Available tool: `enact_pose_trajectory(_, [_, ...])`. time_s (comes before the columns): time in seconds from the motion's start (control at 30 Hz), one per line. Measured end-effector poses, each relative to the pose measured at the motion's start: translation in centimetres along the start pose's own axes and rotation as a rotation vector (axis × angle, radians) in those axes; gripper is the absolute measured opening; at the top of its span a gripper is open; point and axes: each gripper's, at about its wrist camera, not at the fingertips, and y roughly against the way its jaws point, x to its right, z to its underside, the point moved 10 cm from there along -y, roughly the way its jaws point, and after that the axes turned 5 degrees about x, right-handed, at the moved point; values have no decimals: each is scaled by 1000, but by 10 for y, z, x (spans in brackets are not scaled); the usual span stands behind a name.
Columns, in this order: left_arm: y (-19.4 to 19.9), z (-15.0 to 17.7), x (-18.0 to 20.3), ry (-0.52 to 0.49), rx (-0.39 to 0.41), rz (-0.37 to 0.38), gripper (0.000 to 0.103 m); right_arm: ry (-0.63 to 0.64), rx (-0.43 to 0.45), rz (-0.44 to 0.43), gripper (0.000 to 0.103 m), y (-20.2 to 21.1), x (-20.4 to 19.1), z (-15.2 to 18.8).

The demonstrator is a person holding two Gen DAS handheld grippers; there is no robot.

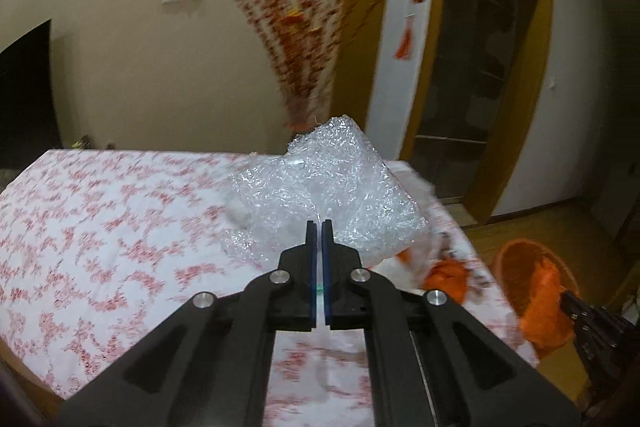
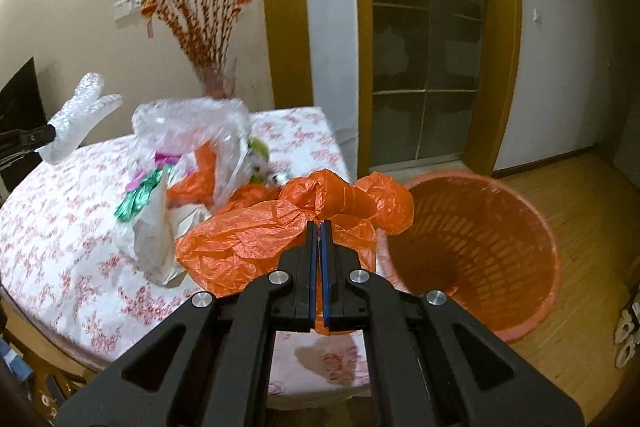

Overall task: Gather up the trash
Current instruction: 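Carry the orange bag into the wastebasket and open the right tool while the left tool grasps clear bubble wrap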

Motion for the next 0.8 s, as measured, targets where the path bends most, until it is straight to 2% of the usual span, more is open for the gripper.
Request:
enact_pose_trajectory(0.3, [13,-1,96,-47,1,175,4,-22,50,106,1,13,48,-12])
enact_pose_trajectory(0.63, [-19,38,202,-84,-101,349,4,-97,57,218,1,18,112,-8])
enact_pose_trajectory(0.8, [-37,58,241,-97,-154,411,4,-135,49,255,1,15,139,-4])
